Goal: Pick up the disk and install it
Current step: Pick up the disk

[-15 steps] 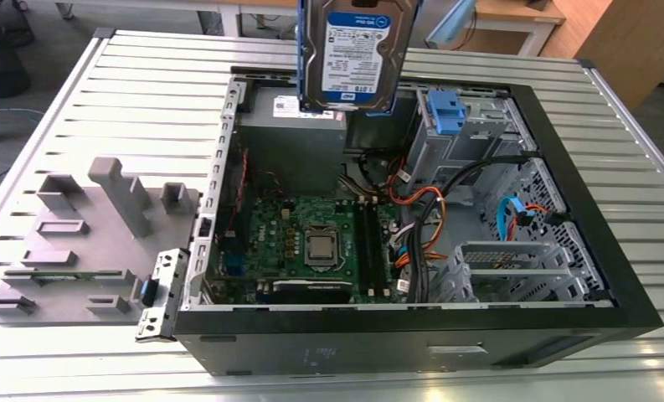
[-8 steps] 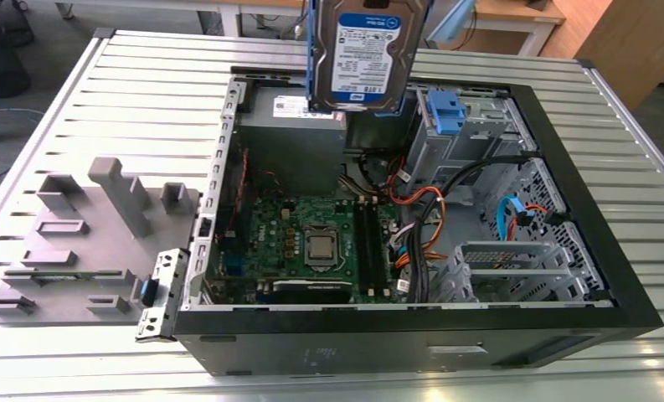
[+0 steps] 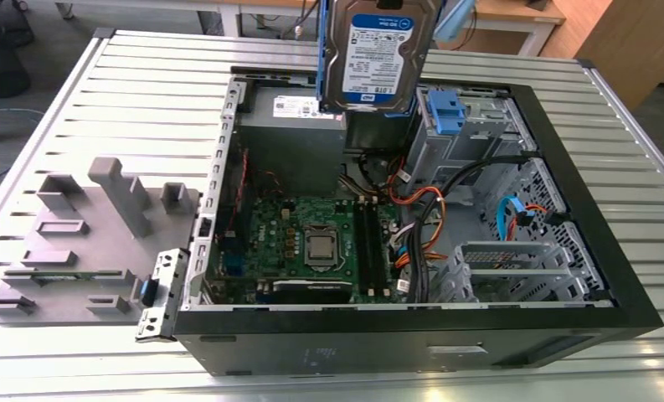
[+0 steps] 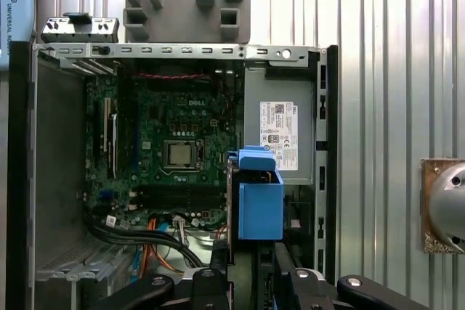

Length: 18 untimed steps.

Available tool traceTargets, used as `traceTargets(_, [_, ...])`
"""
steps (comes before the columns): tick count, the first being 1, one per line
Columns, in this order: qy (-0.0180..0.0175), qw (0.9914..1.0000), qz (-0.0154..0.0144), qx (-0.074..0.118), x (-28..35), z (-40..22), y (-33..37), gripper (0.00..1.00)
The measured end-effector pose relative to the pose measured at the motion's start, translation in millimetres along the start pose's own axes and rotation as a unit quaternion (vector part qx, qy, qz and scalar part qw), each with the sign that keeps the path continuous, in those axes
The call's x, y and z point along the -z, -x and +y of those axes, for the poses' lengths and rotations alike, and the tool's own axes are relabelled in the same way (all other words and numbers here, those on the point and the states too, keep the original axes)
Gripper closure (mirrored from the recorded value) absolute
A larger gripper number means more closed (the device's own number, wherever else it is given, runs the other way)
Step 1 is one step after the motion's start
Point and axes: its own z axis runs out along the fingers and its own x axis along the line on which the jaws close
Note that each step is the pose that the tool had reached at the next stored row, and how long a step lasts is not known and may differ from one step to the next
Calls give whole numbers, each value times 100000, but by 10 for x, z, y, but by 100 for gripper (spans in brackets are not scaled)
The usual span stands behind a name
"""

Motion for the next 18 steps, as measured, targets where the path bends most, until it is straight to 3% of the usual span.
traceTargets(6, [1,100000,0,3,0,-2,-3,65])
traceTargets(18, [-2,100000,3,0,-1,-2,-81,65])
